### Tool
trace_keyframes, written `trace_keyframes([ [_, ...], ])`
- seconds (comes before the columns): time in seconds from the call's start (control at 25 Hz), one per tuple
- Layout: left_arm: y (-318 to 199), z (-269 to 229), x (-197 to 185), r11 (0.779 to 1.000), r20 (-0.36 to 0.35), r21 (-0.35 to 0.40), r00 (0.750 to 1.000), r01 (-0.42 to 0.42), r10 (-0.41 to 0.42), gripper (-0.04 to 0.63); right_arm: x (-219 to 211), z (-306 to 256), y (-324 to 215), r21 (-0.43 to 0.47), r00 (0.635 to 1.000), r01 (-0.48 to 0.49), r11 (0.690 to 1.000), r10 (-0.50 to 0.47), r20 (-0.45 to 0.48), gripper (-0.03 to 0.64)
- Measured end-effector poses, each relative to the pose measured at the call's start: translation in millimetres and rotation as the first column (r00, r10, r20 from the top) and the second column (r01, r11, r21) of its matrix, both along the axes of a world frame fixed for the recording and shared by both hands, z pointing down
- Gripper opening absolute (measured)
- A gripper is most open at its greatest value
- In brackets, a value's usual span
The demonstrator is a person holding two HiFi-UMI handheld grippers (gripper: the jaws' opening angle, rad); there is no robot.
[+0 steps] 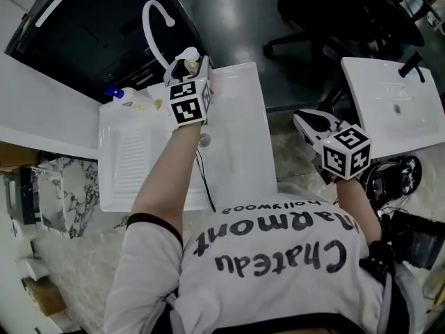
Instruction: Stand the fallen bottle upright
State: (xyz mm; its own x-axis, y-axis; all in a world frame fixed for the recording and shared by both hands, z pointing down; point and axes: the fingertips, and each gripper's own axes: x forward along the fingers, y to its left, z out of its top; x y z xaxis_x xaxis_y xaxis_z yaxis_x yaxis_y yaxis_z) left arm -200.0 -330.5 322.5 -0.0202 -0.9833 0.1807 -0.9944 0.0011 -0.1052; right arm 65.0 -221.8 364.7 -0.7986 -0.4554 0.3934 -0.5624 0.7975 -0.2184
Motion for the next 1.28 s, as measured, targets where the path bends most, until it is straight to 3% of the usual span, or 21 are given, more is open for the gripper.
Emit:
trace_keyframes([
  [0.36,15.9,-7.3,1.4,0.999,-0.065,-0.021,0.997,-0.047,0.046,0.255,0.0,-17.9,15.7,0.042,1.000,-0.013,0.999,0.014,-0.019,0.017],
  [0.6,47.3,-17.5,15.2,0.990,-0.109,0.009,0.984,-0.142,0.142,0.247,-13.5,-35.8,30.3,0.077,1.000,-0.024,0.997,0.025,-0.013,0.017],
  [0.72,68.4,-31.6,19.4,0.982,-0.087,0.047,0.978,-0.184,0.188,0.123,-24.7,-48.0,40.2,0.103,0.999,-0.033,0.994,0.034,-0.001,0.018],
  [0.92,116.8,-53.7,23.8,0.961,-0.161,0.096,0.949,-0.260,0.273,0.105,-47.3,-59.6,64.3,0.117,0.999,-0.043,0.992,0.040,0.027,0.017],
  [1.0,139.9,-55.6,29.6,0.947,-0.162,0.094,0.934,-0.307,0.319,0.065,-54.8,-57.7,77.9,0.112,0.999,-0.040,0.993,0.037,0.028,0.017],
  [1.28,215.1,-59.2,38.0,0.905,-0.169,0.102,0.889,-0.413,0.425,0.022,-81.8,-50.8,119.5,0.096,0.999,-0.029,0.995,0.026,0.035,0.017],
])
